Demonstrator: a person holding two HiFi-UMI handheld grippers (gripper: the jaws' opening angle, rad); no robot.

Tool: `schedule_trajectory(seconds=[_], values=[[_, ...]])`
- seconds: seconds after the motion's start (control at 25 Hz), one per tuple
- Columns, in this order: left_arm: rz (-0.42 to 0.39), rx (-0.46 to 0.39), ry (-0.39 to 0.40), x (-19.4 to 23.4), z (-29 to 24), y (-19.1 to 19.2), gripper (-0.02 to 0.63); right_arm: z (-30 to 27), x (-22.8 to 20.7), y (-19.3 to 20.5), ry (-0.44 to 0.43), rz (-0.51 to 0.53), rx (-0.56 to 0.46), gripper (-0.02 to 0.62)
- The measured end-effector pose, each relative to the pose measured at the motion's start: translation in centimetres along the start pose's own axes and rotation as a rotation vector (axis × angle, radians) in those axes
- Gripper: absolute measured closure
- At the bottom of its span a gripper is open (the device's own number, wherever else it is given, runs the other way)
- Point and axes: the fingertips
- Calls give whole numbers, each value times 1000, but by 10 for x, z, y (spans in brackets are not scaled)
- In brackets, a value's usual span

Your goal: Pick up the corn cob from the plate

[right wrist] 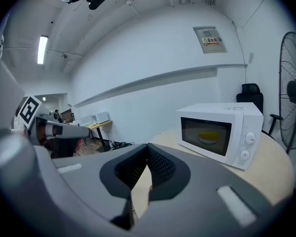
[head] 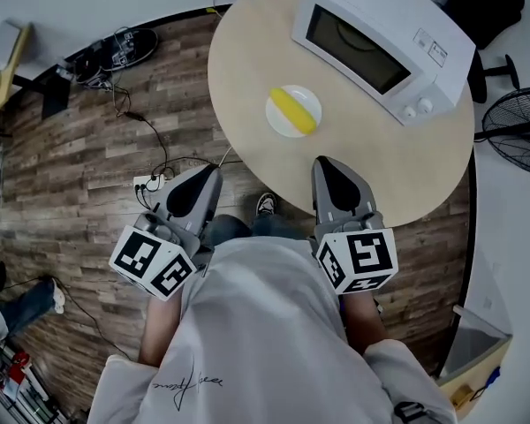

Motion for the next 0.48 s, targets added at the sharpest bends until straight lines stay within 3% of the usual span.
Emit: schedule_trajectory(seconds=[0.12, 0.48], values=[[53, 26, -6, -3, -6, 6, 614, -4, -5, 9, -45, 14, 24, 584], [-10, 91, -21, -12, -20, 14, 614, -10, -25, 22, -31, 31, 64, 583]])
Point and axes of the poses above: the fingertips, and each gripper's own axes: z backward along the fingers, x to its left, y out of its underside, and after that the axes turned 14 degrees about -y, right-handed
